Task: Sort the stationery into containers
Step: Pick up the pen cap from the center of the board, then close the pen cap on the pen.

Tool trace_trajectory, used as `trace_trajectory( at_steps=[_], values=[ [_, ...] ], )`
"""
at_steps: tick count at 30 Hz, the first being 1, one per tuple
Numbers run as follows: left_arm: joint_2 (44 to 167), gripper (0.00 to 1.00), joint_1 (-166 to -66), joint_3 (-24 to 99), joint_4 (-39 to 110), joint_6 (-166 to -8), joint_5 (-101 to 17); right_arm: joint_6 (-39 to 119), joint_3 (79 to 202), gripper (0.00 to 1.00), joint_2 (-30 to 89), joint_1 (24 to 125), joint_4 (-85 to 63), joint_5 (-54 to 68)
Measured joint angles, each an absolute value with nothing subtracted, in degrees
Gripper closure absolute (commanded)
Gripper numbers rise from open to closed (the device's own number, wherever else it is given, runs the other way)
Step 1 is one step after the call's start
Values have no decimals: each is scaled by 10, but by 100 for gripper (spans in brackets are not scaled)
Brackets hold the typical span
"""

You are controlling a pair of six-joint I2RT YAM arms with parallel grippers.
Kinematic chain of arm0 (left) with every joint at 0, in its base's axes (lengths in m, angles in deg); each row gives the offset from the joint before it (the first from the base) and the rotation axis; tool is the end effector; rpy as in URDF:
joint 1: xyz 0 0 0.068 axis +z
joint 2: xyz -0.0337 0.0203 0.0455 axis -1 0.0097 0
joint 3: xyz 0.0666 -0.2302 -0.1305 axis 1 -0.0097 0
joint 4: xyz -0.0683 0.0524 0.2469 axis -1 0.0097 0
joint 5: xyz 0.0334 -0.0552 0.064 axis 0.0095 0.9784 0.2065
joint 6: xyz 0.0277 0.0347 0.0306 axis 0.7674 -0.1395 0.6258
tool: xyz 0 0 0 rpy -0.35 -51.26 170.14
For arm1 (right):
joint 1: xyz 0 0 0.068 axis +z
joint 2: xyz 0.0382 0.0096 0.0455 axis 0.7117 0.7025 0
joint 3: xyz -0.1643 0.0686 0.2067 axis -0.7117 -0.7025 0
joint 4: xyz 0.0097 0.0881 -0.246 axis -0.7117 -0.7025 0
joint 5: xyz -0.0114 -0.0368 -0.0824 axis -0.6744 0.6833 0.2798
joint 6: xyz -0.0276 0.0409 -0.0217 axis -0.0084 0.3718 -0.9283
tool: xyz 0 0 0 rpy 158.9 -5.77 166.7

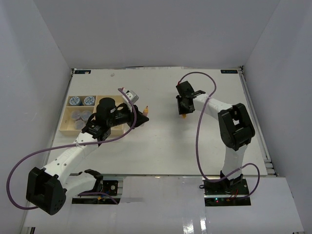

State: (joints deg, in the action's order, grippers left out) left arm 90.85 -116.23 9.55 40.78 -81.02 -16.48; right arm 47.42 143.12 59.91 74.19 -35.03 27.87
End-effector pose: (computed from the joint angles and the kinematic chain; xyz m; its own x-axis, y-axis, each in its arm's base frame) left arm 0.2070 -0.1267 0.2954 -0.3952 0.1006 -0.9131 0.8029 0.5208 -0.2901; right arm 0.3646 0.1914 0.1824 -0.8106 -0.1713 -0.5599 -0.1697 0.9839 -0.0554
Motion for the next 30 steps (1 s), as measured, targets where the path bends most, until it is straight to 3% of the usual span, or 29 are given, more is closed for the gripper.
trace_trajectory(
  at_steps=[9,15,30],
  values=[
    [940,100,-1163,96,361,-870,-151,479,1394,86,336,822,-262,275],
    [941,100,-1171,117,356,-886,-181,495,1374,88,228,864,-155,267],
    [976,100,-1248,167,354,-868,-307,528,1327,90,217,931,-8,296]
  ],
)
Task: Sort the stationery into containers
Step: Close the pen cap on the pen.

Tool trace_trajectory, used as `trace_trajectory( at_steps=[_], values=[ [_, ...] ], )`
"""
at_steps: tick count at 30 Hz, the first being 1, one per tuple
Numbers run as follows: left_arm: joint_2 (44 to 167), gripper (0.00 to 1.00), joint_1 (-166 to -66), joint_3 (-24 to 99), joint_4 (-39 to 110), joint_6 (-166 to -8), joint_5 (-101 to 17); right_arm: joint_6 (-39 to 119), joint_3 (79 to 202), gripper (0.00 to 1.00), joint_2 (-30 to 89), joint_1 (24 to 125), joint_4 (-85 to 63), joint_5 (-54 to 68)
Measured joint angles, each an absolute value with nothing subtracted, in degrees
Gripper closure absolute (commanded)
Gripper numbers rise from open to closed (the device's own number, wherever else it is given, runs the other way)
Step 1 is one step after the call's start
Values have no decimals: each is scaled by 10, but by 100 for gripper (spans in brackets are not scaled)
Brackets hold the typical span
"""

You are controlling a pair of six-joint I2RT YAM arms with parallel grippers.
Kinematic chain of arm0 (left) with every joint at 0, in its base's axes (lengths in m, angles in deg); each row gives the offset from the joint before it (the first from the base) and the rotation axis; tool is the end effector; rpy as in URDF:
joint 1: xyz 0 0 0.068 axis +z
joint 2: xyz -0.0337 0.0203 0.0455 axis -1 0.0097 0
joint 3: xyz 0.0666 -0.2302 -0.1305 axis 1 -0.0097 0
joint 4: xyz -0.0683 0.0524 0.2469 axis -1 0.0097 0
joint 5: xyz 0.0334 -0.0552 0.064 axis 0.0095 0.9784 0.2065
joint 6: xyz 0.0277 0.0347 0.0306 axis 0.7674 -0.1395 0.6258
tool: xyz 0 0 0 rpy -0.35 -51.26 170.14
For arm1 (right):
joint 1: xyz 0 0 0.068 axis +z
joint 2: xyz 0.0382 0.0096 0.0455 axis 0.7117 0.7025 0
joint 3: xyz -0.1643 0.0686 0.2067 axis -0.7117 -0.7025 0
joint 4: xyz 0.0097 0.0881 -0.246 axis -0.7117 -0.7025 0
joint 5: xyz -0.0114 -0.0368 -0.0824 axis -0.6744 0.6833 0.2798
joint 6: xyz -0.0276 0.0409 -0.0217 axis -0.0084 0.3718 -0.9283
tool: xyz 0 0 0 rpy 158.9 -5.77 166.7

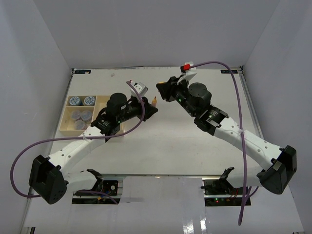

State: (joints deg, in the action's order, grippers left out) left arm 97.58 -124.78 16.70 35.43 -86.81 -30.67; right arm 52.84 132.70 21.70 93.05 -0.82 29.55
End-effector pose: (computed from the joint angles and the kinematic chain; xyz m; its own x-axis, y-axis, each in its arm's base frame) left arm 0.2190 -0.1700 0.3195 -0.3652 0.0210 -0.9307 0.7505 0.5982 -0.2809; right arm 0.2098 0.2170 0.4097 -0.1401 0.3308 -0.9332 -0.5276 0.7727 0.3531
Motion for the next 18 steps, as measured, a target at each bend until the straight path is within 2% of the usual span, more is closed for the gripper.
trace_trajectory(
  at_steps=[18],
  values=[
    [987,100,-1279,180,353,-859,-377,528,1327,90,255,962,17,331]
  ],
)
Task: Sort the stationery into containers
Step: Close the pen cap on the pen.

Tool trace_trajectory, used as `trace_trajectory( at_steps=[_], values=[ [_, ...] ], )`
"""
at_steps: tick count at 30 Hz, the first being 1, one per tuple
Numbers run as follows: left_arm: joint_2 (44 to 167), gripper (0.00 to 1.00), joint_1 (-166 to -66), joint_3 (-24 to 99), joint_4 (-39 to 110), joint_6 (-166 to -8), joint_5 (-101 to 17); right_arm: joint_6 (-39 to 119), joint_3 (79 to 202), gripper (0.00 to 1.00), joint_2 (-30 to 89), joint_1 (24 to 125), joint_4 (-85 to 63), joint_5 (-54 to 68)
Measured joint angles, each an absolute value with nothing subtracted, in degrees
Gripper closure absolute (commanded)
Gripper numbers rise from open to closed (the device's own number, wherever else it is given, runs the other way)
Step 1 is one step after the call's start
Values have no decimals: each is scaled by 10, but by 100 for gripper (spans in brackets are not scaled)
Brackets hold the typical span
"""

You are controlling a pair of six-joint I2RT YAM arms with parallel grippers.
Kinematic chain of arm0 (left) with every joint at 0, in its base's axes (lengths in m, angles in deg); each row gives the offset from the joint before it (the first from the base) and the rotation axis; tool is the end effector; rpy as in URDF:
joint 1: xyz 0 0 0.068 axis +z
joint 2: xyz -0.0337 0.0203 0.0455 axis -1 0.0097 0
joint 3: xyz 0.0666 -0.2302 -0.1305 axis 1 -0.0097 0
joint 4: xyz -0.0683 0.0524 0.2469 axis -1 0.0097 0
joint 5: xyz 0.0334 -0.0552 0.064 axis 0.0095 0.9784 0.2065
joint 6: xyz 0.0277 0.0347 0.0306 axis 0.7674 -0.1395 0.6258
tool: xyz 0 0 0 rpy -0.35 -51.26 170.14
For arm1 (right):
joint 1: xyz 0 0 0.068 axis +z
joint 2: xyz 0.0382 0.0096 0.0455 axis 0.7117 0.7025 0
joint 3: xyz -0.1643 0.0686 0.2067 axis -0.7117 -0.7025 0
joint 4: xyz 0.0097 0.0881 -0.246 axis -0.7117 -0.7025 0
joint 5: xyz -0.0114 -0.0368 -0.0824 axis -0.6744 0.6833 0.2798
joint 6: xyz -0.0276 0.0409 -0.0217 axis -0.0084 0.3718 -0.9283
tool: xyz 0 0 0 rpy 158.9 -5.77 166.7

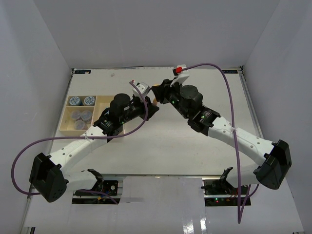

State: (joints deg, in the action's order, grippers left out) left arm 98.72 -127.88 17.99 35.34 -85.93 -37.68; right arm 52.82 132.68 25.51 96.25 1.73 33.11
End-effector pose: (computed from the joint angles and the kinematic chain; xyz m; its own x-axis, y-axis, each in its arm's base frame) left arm 0.2169 -0.1821 0.3223 -0.3353 0.0283 -0.9417 0.7211 0.6509 -0.2373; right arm 0.2106 0.2412 0.3950 -0.1541 0.3178 -0.9356 -0.5167 0.7811 0.3504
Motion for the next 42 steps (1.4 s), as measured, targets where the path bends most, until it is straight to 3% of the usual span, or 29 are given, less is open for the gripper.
trace_trajectory(
  at_steps=[42],
  values=[
    [985,100,-1281,153,271,-924,-414,537,1290,92,253,984,43,371]
  ],
)
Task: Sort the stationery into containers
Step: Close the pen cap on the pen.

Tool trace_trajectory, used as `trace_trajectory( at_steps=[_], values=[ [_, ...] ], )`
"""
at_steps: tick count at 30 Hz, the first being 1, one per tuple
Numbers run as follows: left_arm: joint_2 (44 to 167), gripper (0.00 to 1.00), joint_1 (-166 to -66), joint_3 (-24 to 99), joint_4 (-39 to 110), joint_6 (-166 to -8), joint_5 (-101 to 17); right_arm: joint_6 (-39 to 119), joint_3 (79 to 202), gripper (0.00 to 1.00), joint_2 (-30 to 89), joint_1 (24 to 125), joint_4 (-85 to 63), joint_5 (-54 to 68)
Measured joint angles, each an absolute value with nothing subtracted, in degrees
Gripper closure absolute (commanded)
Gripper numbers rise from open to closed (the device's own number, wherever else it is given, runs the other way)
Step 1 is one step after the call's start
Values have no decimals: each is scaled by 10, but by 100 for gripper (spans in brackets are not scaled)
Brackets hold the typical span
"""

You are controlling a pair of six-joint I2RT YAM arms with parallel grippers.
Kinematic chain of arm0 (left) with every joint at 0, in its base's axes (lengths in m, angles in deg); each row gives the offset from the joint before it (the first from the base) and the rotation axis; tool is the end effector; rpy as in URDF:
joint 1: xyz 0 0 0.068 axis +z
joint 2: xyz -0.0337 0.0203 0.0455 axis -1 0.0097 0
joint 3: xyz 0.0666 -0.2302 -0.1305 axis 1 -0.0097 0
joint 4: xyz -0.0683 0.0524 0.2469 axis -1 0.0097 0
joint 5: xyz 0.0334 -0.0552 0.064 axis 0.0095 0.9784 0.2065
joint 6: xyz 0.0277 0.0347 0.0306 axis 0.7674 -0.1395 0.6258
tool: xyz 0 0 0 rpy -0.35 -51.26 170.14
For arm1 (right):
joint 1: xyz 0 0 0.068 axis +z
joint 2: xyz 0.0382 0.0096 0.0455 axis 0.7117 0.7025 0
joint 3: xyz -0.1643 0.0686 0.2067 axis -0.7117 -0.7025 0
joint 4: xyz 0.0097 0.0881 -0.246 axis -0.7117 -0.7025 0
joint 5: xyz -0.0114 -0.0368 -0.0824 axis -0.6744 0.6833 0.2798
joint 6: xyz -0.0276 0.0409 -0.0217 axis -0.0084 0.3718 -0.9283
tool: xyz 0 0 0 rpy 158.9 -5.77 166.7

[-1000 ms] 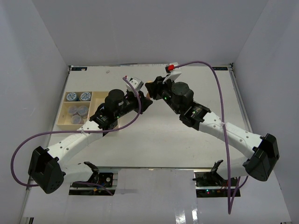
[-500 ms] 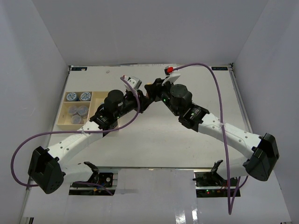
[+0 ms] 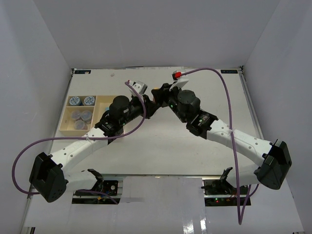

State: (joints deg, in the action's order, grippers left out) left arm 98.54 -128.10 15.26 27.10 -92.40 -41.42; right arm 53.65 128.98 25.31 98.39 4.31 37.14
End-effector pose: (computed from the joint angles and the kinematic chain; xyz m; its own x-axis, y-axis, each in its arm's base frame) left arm 0.2184 -0.1818 0.3213 -0.3305 -0.1156 -0.9367 0.6672 0.6734 -0.3185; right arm 0.2027 0.2467 0.3777 -0.1619 0.3242 -0.9320 -0.4842 0.7969 0.3613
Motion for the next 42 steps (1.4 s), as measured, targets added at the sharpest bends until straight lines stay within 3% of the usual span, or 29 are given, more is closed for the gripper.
trace_trajectory(
  at_steps=[42],
  values=[
    [1019,100,-1286,157,304,-898,-399,571,1200,92,232,974,76,346]
  ],
)
